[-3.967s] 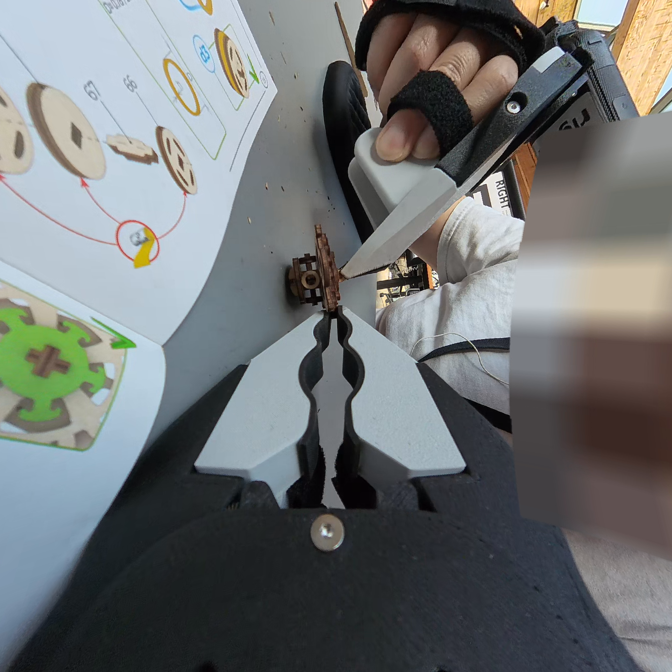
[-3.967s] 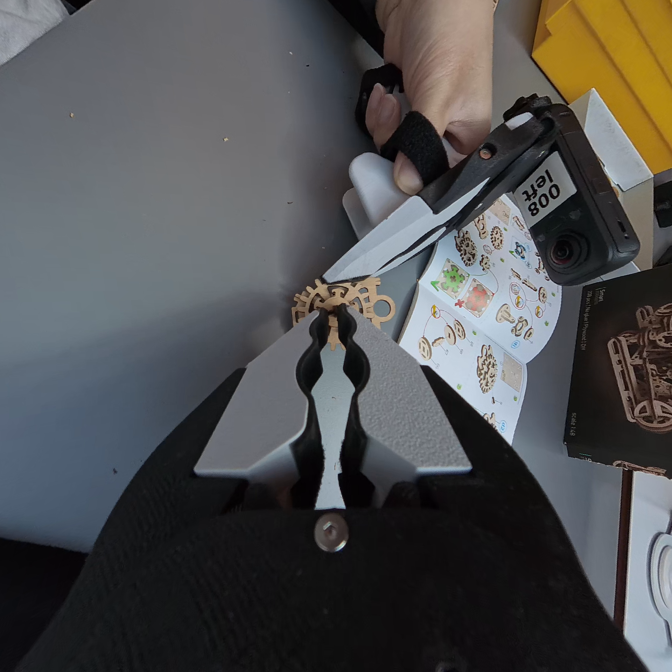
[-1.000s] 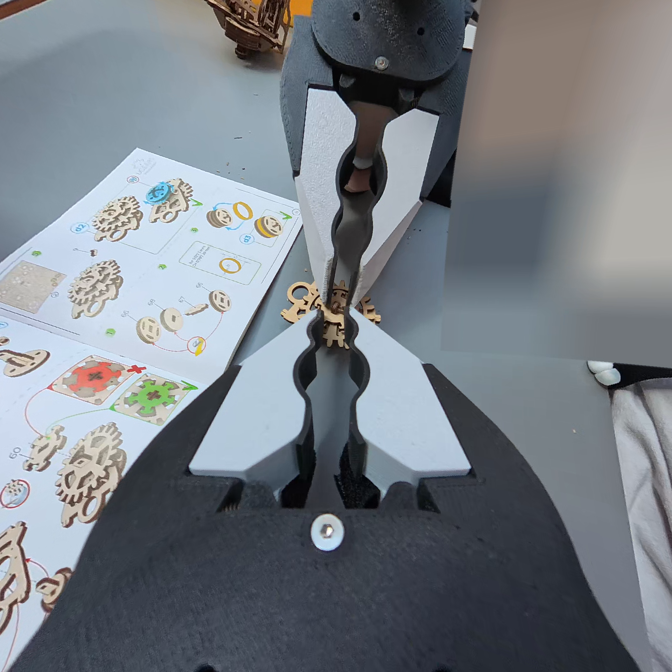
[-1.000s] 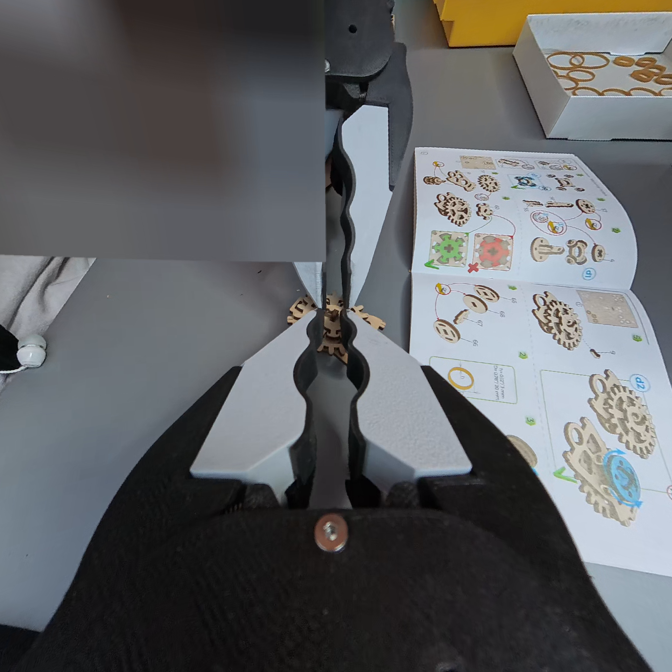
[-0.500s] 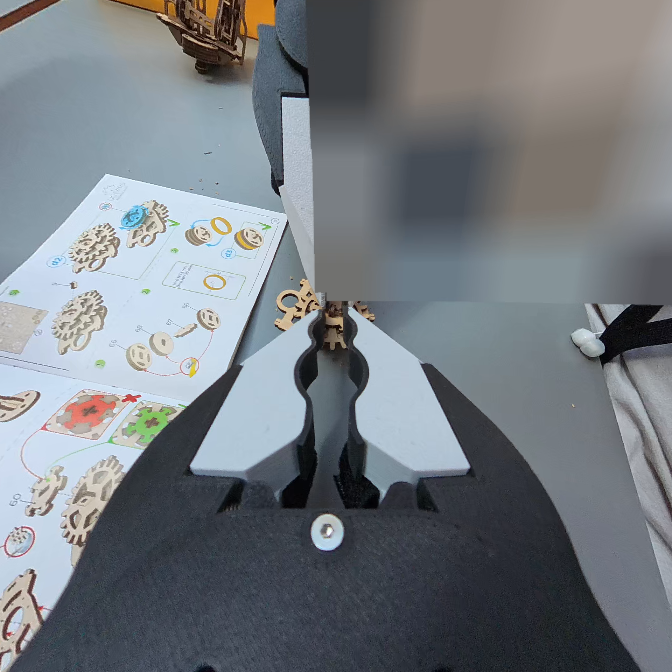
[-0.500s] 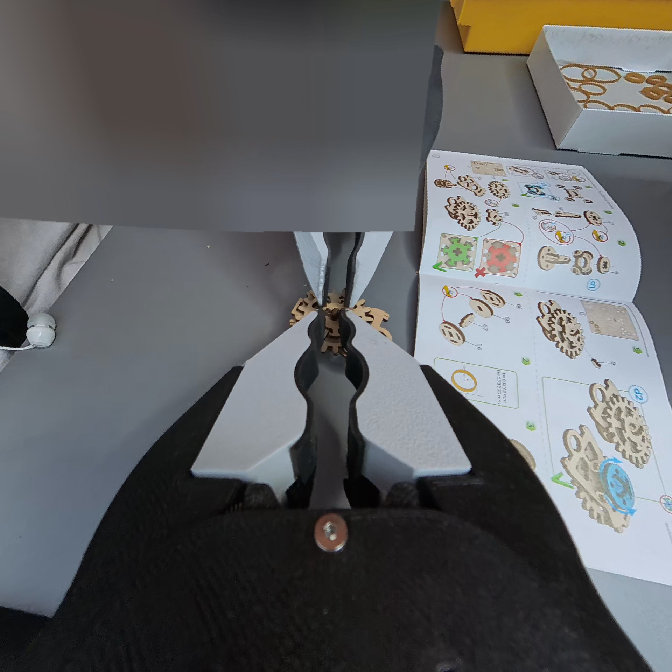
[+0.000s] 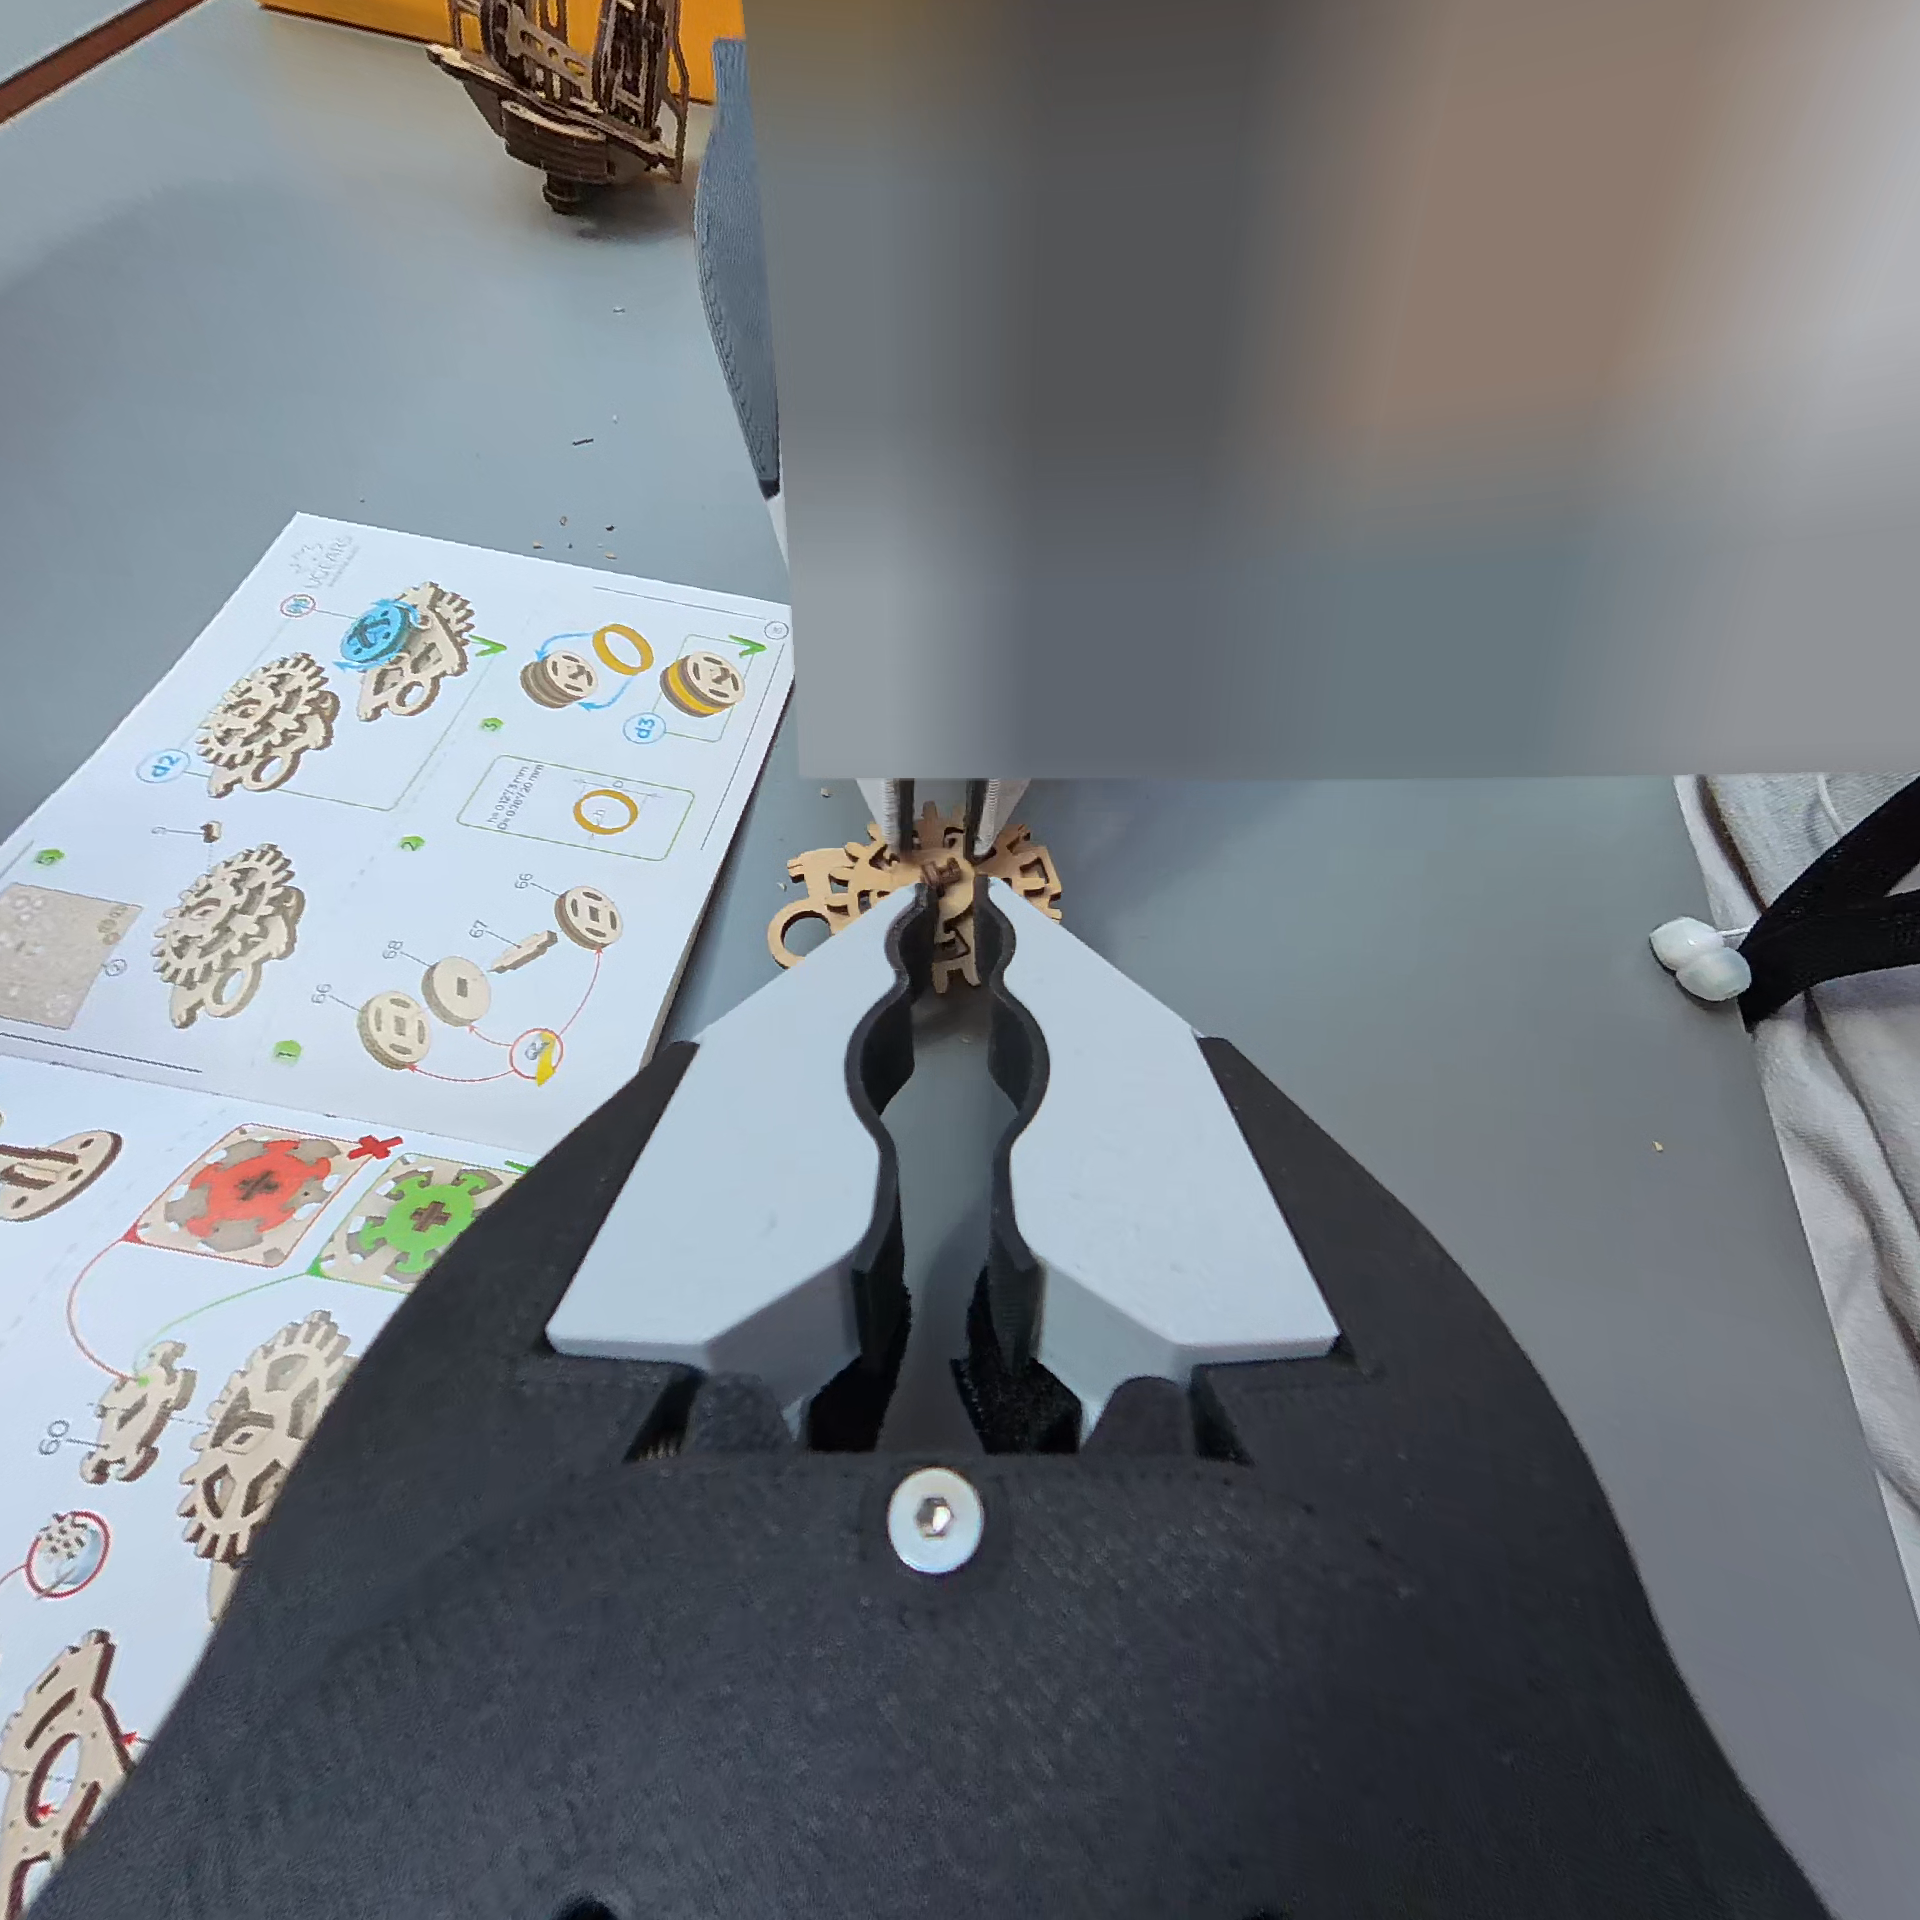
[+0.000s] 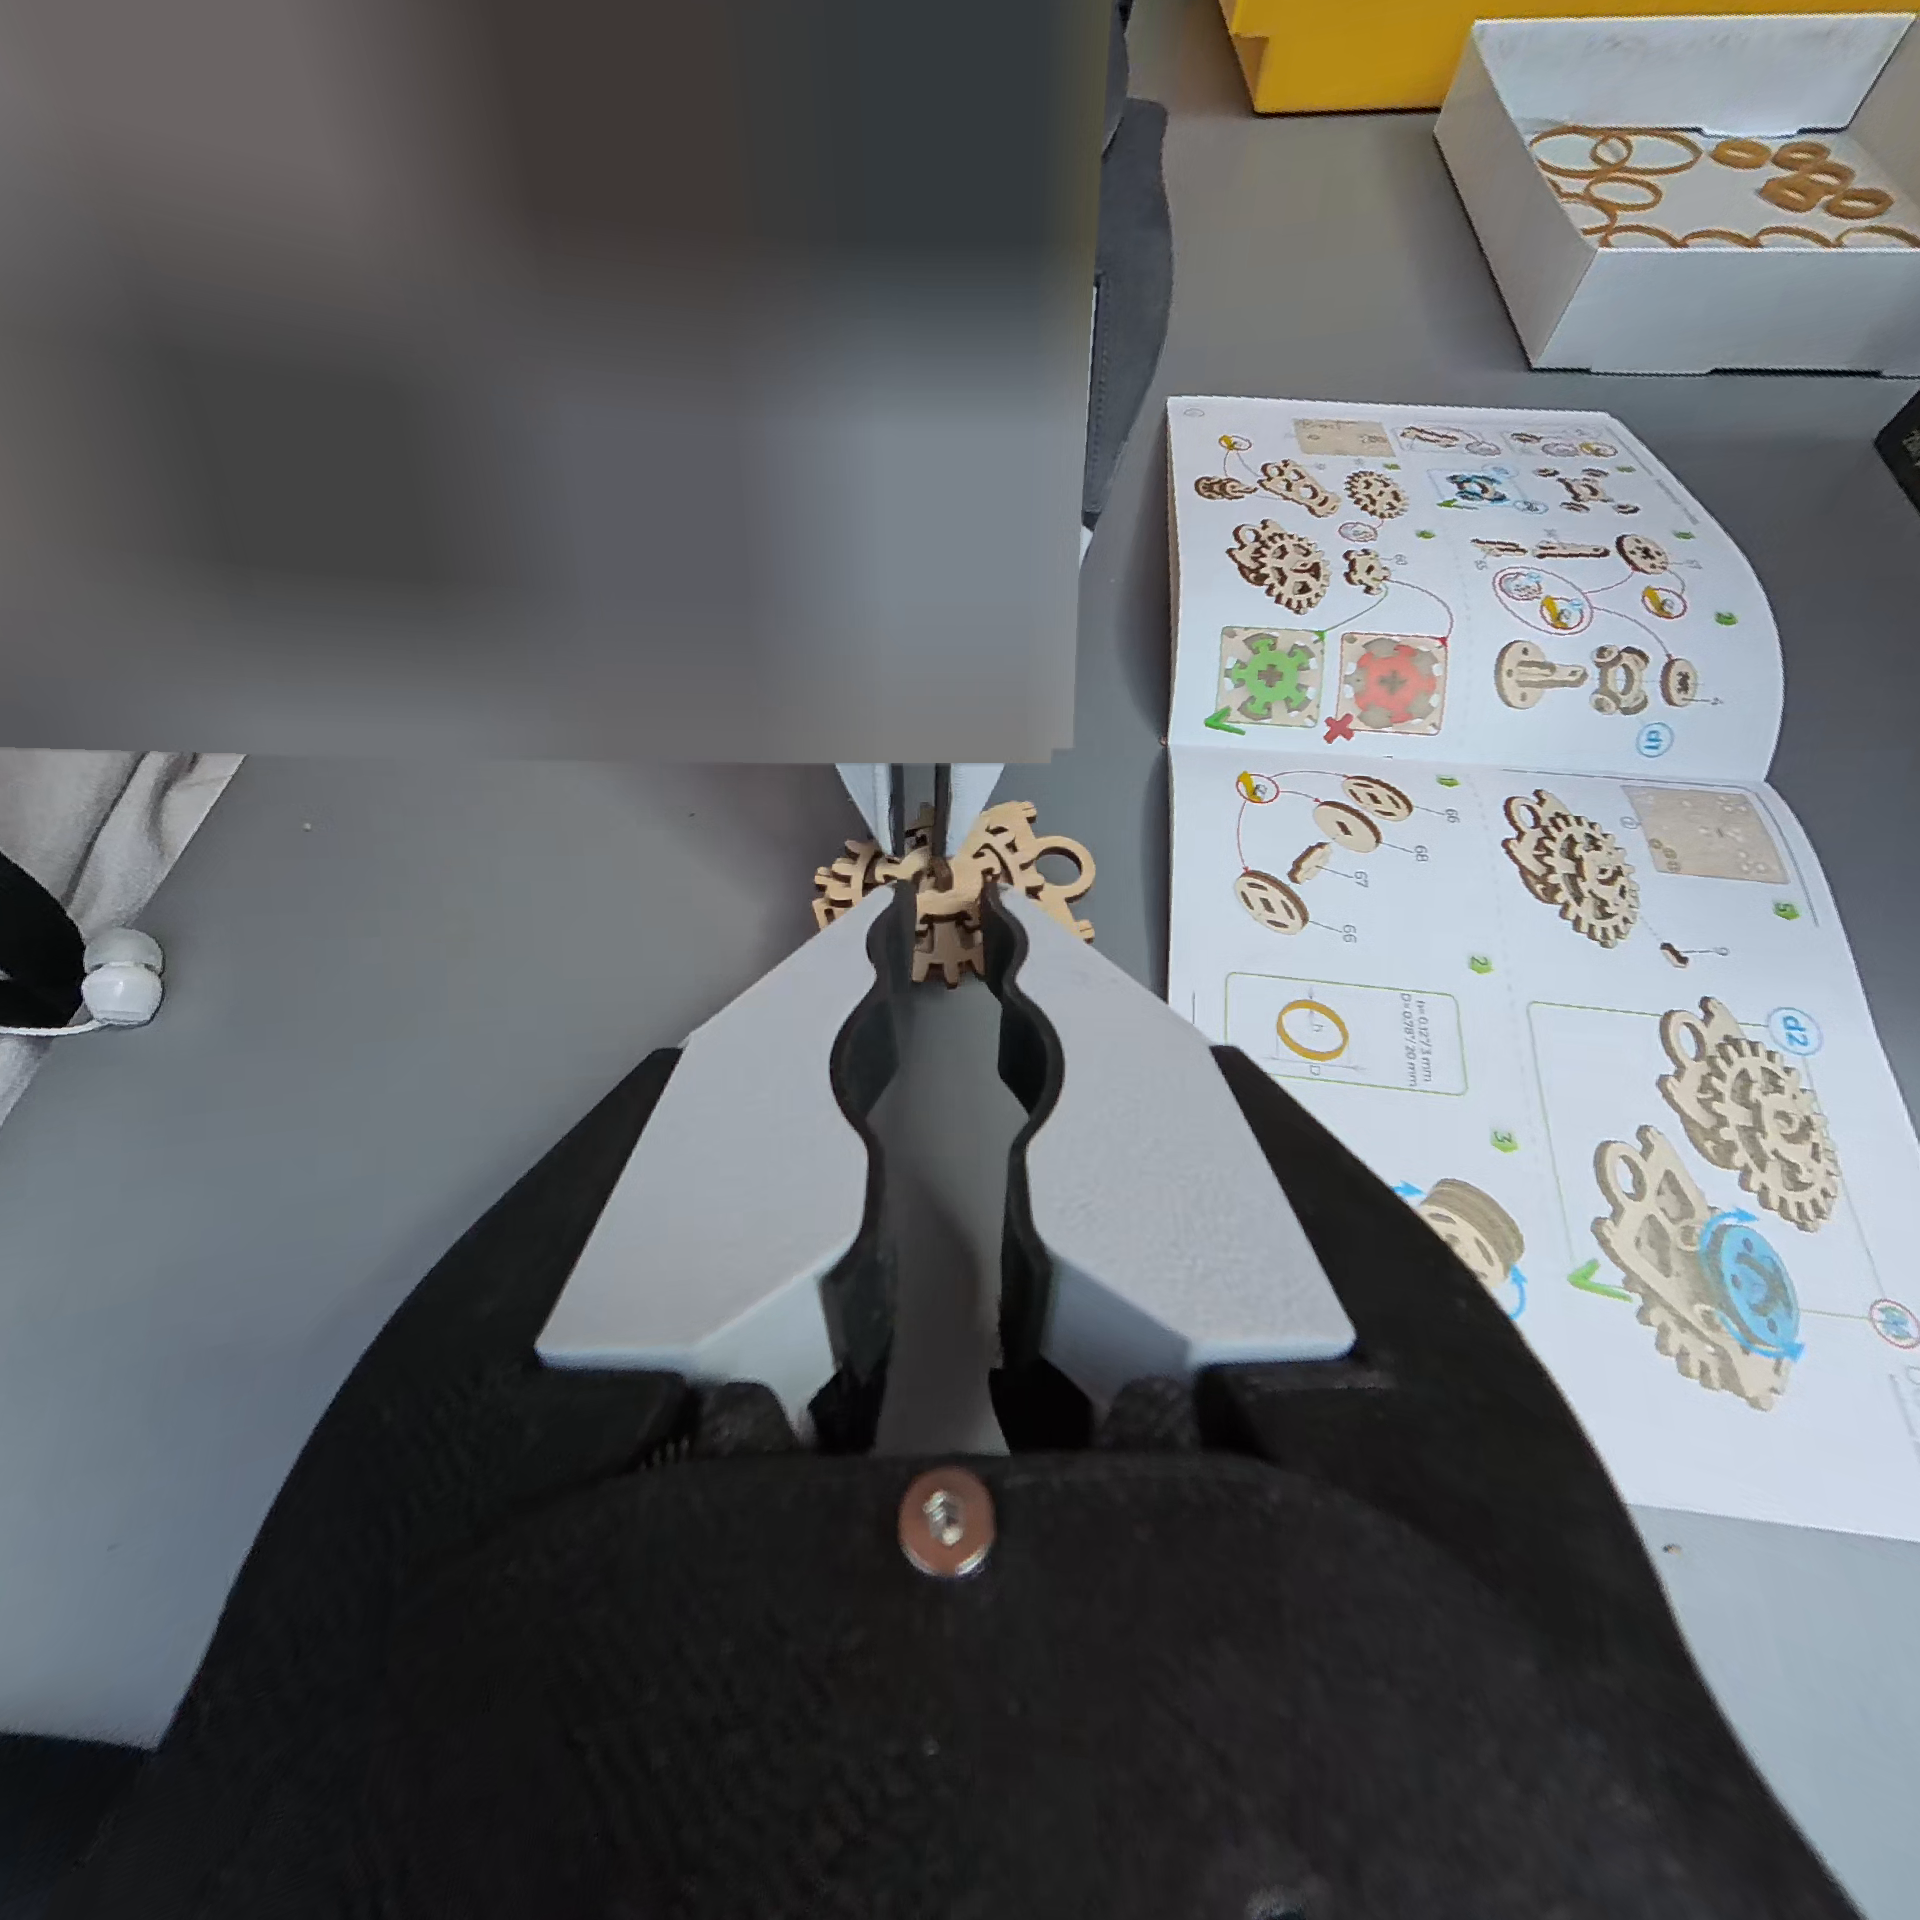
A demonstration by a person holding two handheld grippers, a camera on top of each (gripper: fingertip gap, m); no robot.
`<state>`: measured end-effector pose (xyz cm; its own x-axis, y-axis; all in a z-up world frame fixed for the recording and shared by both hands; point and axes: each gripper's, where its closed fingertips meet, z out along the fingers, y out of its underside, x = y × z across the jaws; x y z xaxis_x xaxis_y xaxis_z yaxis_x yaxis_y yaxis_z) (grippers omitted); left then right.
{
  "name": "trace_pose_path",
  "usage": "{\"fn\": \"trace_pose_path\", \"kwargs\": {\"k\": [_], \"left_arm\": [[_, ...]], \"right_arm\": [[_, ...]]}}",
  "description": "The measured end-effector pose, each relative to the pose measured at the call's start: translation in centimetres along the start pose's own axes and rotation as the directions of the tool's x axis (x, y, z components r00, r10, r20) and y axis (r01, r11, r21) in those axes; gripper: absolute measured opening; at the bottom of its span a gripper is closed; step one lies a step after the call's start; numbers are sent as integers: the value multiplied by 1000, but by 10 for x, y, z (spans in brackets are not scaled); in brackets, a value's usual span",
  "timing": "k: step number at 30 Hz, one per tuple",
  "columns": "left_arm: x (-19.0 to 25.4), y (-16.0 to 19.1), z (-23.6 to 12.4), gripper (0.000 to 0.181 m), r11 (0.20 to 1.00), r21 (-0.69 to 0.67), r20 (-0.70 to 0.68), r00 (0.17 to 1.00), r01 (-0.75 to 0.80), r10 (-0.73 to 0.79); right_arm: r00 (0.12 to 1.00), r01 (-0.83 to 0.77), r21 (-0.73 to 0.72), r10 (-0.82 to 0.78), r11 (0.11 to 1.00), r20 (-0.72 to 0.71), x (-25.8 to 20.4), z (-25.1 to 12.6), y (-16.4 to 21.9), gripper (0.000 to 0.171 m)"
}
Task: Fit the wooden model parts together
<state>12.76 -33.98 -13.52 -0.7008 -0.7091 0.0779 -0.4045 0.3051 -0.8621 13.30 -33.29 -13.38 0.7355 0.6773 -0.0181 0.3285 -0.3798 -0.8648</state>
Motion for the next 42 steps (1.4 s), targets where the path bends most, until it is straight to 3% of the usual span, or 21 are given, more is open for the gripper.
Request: {"fn": "trace_pose_path", "kwargs": {"k": [3, 28, 42], "left_arm": [[0, 0, 0, 7, 1000, 1, 0, 1000, 5, -5], [-1, 0, 1, 5, 1000, 0, 33, 999, -21, 21], [2, 1, 2, 4, 995, -8, 88, 992, -95, 95]], "right_arm": [[999, 14, 2, -14, 1000, 31, -5, 2, -1, 4], [999, -38, -2, 38, 999, 15, -4, 5, -1, 8], [999, 40, -50, -41, 998, -12, -9, 6, -1, 6]]}}
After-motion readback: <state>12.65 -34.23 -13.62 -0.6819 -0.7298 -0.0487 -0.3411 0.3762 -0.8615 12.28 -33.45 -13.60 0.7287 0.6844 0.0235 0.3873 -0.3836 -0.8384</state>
